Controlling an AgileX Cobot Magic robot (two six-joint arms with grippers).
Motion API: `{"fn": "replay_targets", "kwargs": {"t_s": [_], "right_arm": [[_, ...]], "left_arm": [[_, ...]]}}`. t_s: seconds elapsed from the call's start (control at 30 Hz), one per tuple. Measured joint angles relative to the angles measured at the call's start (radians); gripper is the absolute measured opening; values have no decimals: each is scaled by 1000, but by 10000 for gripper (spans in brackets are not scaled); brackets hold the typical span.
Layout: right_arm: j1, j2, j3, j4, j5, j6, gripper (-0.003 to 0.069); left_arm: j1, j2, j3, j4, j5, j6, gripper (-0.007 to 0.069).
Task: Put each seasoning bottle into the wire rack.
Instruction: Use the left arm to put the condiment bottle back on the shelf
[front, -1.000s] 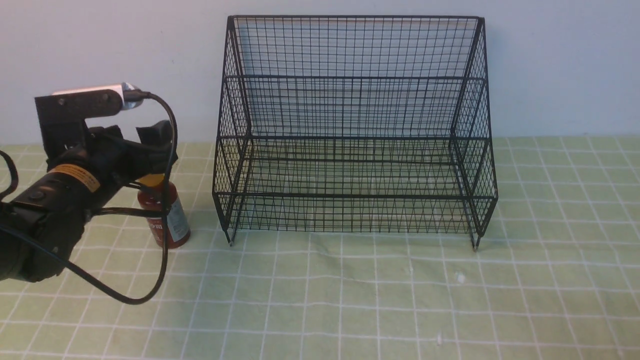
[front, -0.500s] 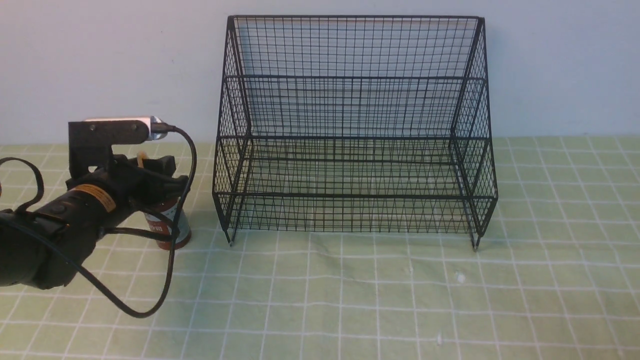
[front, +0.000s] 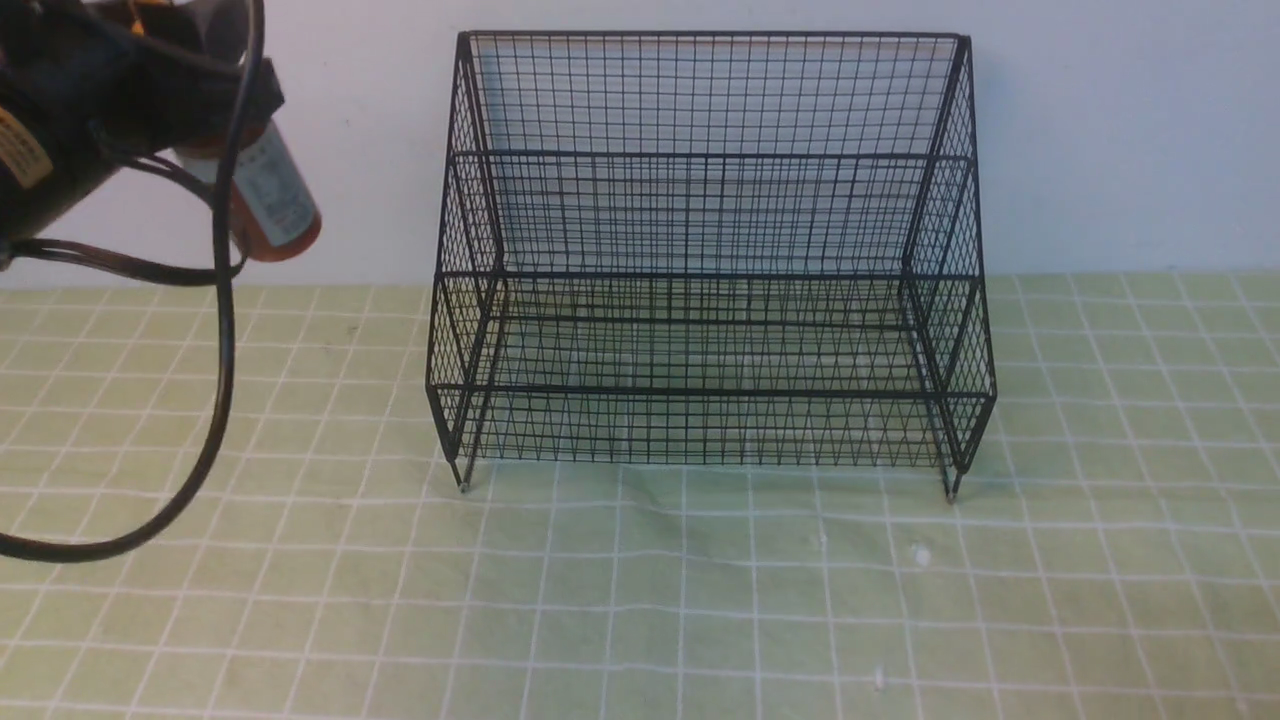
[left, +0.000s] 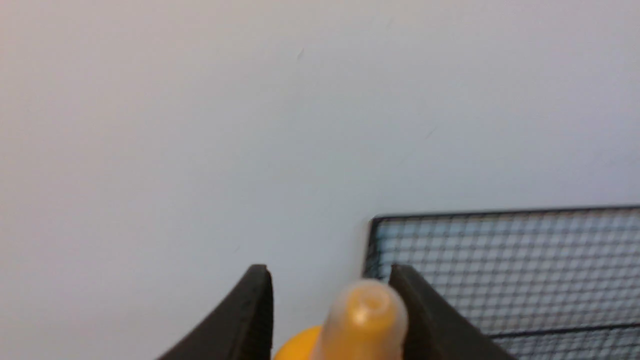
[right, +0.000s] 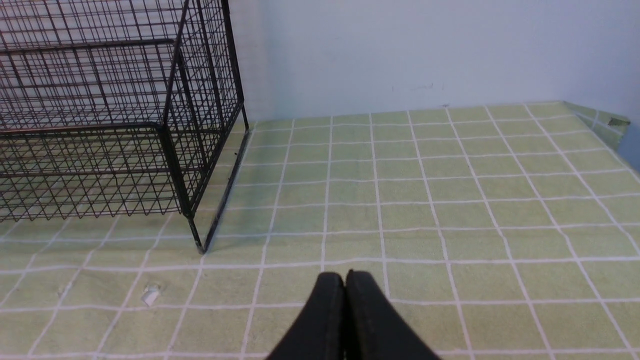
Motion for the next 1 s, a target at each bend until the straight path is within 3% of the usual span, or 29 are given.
{"fn": "replay_targets", "kwargs": {"t_s": [0.2, 0.5, 1.0], "right_arm": [[0, 0, 0, 0, 0, 0, -15], [0, 0, 0, 0, 0, 0, -15], [0, 0, 0, 0, 0, 0, -15]], "left_arm": [[-116, 71, -5, 88, -148, -106, 266], [-132, 288, -5, 88, -366, -119, 266], [-133, 450, -5, 109, -383, -121, 265]]}}
